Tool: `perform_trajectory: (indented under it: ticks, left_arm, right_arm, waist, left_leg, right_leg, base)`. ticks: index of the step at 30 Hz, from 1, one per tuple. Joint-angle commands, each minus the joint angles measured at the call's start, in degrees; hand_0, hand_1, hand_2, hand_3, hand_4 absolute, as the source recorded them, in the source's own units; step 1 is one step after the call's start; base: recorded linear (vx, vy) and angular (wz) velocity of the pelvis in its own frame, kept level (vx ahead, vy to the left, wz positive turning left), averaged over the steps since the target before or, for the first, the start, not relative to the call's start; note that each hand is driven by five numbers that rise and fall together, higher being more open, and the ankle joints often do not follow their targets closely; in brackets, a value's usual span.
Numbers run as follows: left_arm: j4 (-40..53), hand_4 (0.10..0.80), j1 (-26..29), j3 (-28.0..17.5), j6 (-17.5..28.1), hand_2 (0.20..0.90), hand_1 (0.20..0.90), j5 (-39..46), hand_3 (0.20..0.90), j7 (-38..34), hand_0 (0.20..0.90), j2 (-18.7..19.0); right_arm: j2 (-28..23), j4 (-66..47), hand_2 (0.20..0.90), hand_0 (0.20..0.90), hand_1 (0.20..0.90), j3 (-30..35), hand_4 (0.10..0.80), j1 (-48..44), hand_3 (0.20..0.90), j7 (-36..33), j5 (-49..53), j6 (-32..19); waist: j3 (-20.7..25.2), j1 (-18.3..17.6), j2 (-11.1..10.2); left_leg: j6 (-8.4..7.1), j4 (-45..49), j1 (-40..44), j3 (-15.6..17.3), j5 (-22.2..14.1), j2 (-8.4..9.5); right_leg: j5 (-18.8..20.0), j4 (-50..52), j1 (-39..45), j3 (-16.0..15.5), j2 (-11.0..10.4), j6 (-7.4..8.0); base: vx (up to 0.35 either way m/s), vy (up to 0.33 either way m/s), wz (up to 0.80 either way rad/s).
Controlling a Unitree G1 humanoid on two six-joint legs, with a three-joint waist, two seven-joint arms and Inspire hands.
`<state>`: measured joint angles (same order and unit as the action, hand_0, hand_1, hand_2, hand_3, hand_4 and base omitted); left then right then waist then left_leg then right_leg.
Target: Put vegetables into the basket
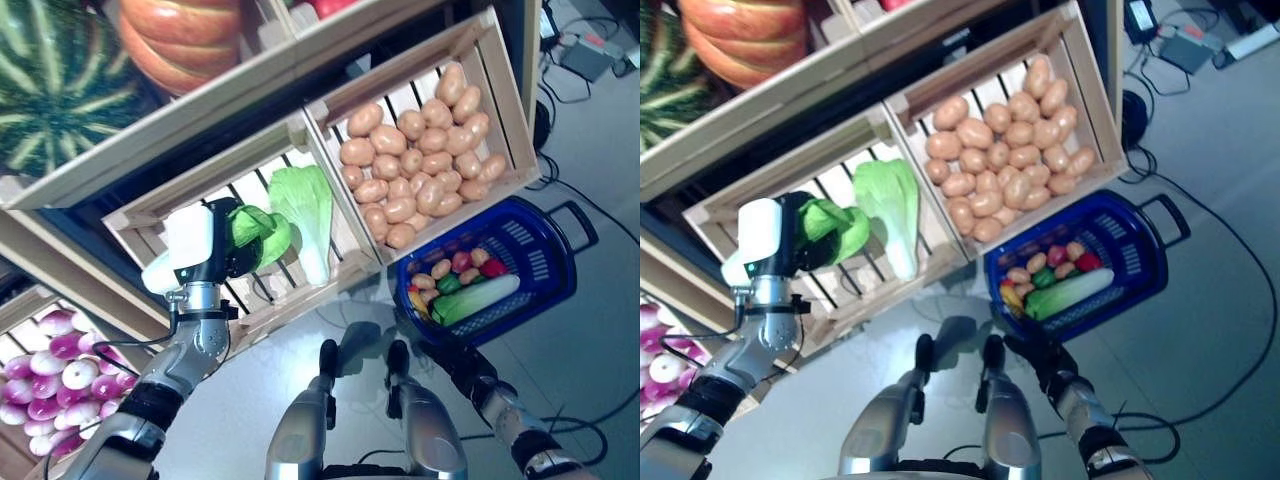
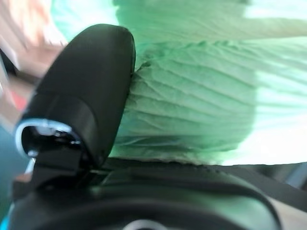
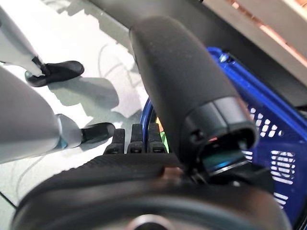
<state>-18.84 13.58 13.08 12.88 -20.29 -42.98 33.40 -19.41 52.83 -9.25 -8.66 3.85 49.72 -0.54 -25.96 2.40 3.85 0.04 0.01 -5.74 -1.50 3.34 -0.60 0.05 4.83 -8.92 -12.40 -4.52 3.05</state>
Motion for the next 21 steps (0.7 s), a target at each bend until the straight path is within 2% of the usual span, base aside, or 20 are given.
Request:
perform_trajectory:
  ticks: [1,3,5,9,10,11,13,16,21]
  left_arm:
    - [8.87,0.4,-2.71,-6.13,9.77,0.3,0.3,7.23,0.3,4.96,0.3,-0.21]
    - [12.88,0.4,-5.16,-8.0,11.77,0.3,0.3,13.74,0.3,10.59,0.3,-2.29]
    - [14.1,0.4,-6.09,-8.58,12.68,0.3,0.3,16.27,0.3,12.89,0.3,-3.16]
    - [17.69,0.4,-9.13,-10.31,14.91,0.3,0.3,31.27,0.3,23.34,0.3,-6.63]
    - [17.71,0.4,-9.16,-10.34,14.9,0.3,0.3,31.32,0.3,23.4,0.3,-6.62]
    - [19.56,0.4,-10.15,-10.59,14.43,0.3,0.3,39.86,0.3,28.31,0.3,-8.24]
    - [19.71,0.4,-10.81,-10.8,14.09,0.3,0.3,45.78,0.3,32.11,0.3,-9.84]
    - [20.89,0.4,-12.01,-9.98,11.17,0.3,0.3,48.51,0.3,34.12,0.3,-11.52]
    - [20.59,0.4,-11.73,-8.93,7.94,0.3,0.3,51.31,0.3,35.36,0.3,-11.93]
  right_arm:
    - [2.27,-6.8,0.9,0.9,0.9,1.03,0.8,5.38,0.9,1.74,-3.39,-3.6]
    - [3.04,-10.43,0.9,0.9,0.9,1.17,0.8,6.86,0.9,1.21,-4.22,-3.61]
    - [3.2,-12.3,0.9,0.9,0.9,1.16,0.8,7.48,0.9,1.5,-3.69,-4.01]
    - [4.08,-19.85,0.9,0.9,0.9,1.64,0.8,10.11,0.9,1.7,-3.27,-4.86]
    - [4.07,-19.87,0.9,0.9,0.9,1.63,0.8,10.14,0.9,1.69,-3.27,-4.85]
    - [4.39,-23.69,0.9,0.9,0.9,1.72,0.8,11.4,0.9,2.66,-4.91,-5.41]
    - [4.24,-26.32,0.9,0.9,0.9,2.26,0.8,12.09,0.9,4.41,-5.4,-6.12]
    - [4.54,-33.9,0.9,0.9,0.9,2.85,0.8,13.27,0.9,6.51,-5.26,-6.05]
    - [4.25,-41.04,0.9,0.9,0.9,2.35,0.8,13.28,0.9,10.3,-3.41,-7.26]
  waist:
    - [9.28,1.51,-3.8]
    - [10.7,1.74,-4.2]
    - [11.19,1.71,-4.39]
    - [13.18,1.54,-4.93]
    - [13.17,1.53,-4.92]
    - [14.05,1.2,-5.14]
    - [14.58,0.88,-5.27]
    - [15.39,0.24,-5.62]
    - [16.12,-0.38,-5.76]
  left_leg:
    - [-3.45,0.81,-0.79,-1.7,-1.85,1.43]
    - [-3.5,0.88,0.42,-1.83,-2.2,1.17]
    - [-3.51,0.99,1.22,-1.82,-2.49,1.02]
    - [-3.28,0.35,4.07,-1.66,-3.18,0.55]
    - [-3.28,0.32,4.13,-1.65,-3.18,0.55]
    - [-3.21,-0.68,5.59,-1.27,-3.27,0.24]
    - [-3.15,-1.07,6.67,-0.85,-3.55,0.15]
    - [-2.85,-1.23,8.32,-0.2,-4.12,0.16]
    - [-2.44,-1.6,9.97,0.44,-4.74,0.15]
  right_leg:
    - [1.4,-4.21,5.64,-1.57,-3.84,2.55]
    - [1.44,-4.65,7.28,-1.95,-3.81,2.6]
    - [1.5,-5.0,8.3,-2.0,-3.72,2.61]
    - [2.15,-6.45,11.01,-1.86,-3.67,3.04]
    - [2.16,-6.48,11.06,-1.86,-3.67,3.04]
    - [2.53,-7.28,12.01,-1.64,-3.61,3.33]
    - [2.65,-7.71,12.8,-1.3,-3.55,3.55]
    - [2.64,-7.89,13.97,-0.67,-3.57,3.77]
    - [2.65,-8.43,15.19,-0.1,-3.72,4.12]
  base:
    - [0.151,-0.076,0.18]
    - [0.175,-0.086,0.23]
    - [0.131,-0.057,0.08]
    - [0.138,-0.042,-0.01]
    - [0.124,-0.038,-0.02]
    - [0.112,-0.036,-0.04]
    - [0.106,-0.034,-0.05]
    - [0.093,-0.034,-0.03]
    - [0.052,-0.026,-0.06]
